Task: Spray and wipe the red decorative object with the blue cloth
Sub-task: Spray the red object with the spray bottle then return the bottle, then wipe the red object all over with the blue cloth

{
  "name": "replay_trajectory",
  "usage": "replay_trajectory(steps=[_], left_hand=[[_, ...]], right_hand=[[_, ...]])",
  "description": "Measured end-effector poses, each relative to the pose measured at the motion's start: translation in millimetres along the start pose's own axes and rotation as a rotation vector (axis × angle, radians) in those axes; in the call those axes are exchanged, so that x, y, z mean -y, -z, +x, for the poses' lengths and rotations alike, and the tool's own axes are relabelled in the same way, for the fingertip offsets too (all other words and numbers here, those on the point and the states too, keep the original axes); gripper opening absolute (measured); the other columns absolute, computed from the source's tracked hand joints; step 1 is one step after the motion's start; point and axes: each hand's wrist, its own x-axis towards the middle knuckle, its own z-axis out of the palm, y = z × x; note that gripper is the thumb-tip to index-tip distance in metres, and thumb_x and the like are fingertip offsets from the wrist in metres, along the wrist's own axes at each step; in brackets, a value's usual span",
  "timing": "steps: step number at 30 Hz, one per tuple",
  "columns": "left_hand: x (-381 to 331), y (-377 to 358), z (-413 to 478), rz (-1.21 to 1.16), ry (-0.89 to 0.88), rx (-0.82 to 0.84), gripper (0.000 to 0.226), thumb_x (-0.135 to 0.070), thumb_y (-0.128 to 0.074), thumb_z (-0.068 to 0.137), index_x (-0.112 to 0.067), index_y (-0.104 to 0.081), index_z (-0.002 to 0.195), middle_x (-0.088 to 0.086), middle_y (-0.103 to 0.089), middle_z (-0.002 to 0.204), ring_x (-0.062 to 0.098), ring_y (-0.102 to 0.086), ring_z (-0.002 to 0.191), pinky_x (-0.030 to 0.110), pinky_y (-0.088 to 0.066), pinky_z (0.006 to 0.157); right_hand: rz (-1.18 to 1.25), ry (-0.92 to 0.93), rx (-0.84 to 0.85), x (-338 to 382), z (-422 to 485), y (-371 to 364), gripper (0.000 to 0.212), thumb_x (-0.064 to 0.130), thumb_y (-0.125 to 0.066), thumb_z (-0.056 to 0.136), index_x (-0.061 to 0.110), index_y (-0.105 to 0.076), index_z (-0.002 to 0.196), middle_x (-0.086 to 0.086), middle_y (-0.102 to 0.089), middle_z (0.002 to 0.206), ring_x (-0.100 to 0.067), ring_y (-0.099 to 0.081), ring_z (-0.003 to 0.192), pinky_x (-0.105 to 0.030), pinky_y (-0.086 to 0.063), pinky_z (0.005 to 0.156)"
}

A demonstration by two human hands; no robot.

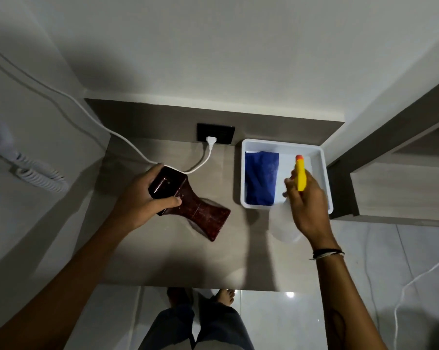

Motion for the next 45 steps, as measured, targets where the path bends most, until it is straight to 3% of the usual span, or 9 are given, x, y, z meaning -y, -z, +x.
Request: replay_trajectory(steps=[4,8,19,23,26,29,35,38,45], left_hand=[[-22,-11,3,0.135,-0.084,0.099,0.101,-0.053,-0.086,0.052,-0.052,-0.05,0.147,-0.016,-0.06,0.131,0.014,-0.061,0.123,0.036,-0.056,0.101],[-35,-16,3,0.456,-0.194,0.216,0.12,-0.052,-0.085,0.055,-0.019,-0.043,0.163,-0.001,-0.048,0.154,0.027,-0.046,0.142,0.052,-0.043,0.117],[-26,-10,2,0.628,-0.347,0.245,0.116,-0.053,-0.076,0.053,-0.025,-0.04,0.161,-0.006,-0.047,0.153,0.019,-0.045,0.137,0.038,-0.039,0.111],[-26,-16,-1,0.627,-0.373,0.199,0.115,-0.052,-0.075,0.052,-0.022,-0.044,0.158,-0.002,-0.05,0.149,0.024,-0.049,0.134,0.043,-0.044,0.11],[-25,-21,-3,0.567,-0.371,0.2,0.113,-0.049,-0.08,0.052,-0.019,-0.047,0.155,0.0,-0.05,0.144,0.026,-0.048,0.132,0.048,-0.045,0.11],[-21,-26,-6,0.539,-0.347,0.19,0.114,-0.043,-0.087,0.055,-0.019,-0.043,0.157,0.002,-0.044,0.152,0.026,-0.037,0.147,0.052,-0.04,0.119],[-15,-32,-8,0.629,-0.417,0.126,0.117,-0.071,-0.083,0.063,-0.019,-0.04,0.159,0.004,-0.042,0.158,0.03,-0.024,0.159,0.058,-0.019,0.129],[-15,-36,-10,0.691,-0.427,0.099,0.126,-0.093,-0.065,0.068,-0.014,-0.038,0.162,0.009,-0.041,0.162,0.034,-0.022,0.162,0.056,-0.007,0.132],[-17,-38,-12,0.675,-0.43,0.055,0.12,-0.081,-0.075,0.069,-0.015,-0.038,0.163,0.007,-0.041,0.162,0.031,-0.018,0.164,0.059,-0.008,0.132]], right_hand=[[0.0,-0.038,-0.159,-18,38,17,0.054,0.031,-0.057,0.113,0.01,-0.048,0.162,-0.012,-0.071,0.143,-0.029,-0.07,0.126,-0.041,-0.055,0.11],[0.113,-0.082,-0.245,-35,65,14,0.051,0.028,-0.057,0.114,0.007,-0.049,0.16,-0.017,-0.069,0.146,-0.033,-0.068,0.133,-0.041,-0.054,0.114],[0.18,-0.097,-0.227,-72,85,4,0.055,0.029,-0.053,0.115,0.014,-0.04,0.167,-0.009,-0.063,0.155,-0.028,-0.063,0.135,-0.055,-0.053,0.119],[0.125,-0.126,-0.339,-70,77,5,0.084,0.045,-0.071,0.103,0.017,-0.03,0.17,0.004,-0.049,0.167,-0.024,-0.052,0.15,-0.054,-0.046,0.126],[-0.016,0.144,-0.5,-60,57,-7,0.08,0.045,-0.067,0.106,0.018,-0.028,0.171,-0.001,-0.03,0.18,-0.026,-0.031,0.167,-0.045,-0.035,0.134],[-0.23,0.385,-0.21,-49,47,-43,0.068,0.033,-0.057,0.112,0.012,-0.031,0.171,-0.009,-0.028,0.181,-0.031,-0.024,0.169,-0.043,-0.026,0.138],[-0.689,0.204,0.391,-48,80,-87,0.077,0.041,-0.042,0.116,0.009,-0.003,0.175,-0.018,0.005,0.184,-0.035,0.006,0.172,-0.048,-0.007,0.14],[-0.758,0.161,0.457,-53,95,-96,0.086,0.055,-0.041,0.113,0.014,0.002,0.175,-0.02,0.012,0.183,-0.04,0.009,0.171,-0.053,-0.002,0.14],[-0.863,0.181,0.454,-72,102,-115,0.081,0.057,-0.03,0.114,0.019,0.007,0.175,-0.021,0.019,0.181,-0.045,0.015,0.169,-0.059,0.003,0.138]])
